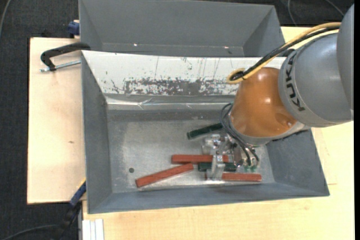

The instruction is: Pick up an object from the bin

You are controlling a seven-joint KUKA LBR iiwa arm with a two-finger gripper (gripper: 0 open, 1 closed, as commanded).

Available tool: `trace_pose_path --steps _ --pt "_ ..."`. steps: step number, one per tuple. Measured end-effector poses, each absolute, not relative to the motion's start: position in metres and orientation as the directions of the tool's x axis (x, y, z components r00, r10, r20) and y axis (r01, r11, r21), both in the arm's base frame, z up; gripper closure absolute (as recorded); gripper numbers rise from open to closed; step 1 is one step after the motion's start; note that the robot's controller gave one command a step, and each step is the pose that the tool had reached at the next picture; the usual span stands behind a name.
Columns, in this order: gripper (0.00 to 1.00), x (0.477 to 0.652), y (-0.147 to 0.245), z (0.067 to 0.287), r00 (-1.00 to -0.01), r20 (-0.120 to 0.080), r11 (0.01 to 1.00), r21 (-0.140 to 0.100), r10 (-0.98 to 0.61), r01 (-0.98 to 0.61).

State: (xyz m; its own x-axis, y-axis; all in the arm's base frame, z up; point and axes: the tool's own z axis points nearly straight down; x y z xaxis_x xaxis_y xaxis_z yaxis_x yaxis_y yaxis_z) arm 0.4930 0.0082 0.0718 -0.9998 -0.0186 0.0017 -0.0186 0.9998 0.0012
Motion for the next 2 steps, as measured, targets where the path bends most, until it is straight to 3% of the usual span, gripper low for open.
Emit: trace_pose_path --steps 2 --pt "1.0 0.497 0.009 0.144 -1.0 -0.009 1.0 0.001 -0.02 -0.02"
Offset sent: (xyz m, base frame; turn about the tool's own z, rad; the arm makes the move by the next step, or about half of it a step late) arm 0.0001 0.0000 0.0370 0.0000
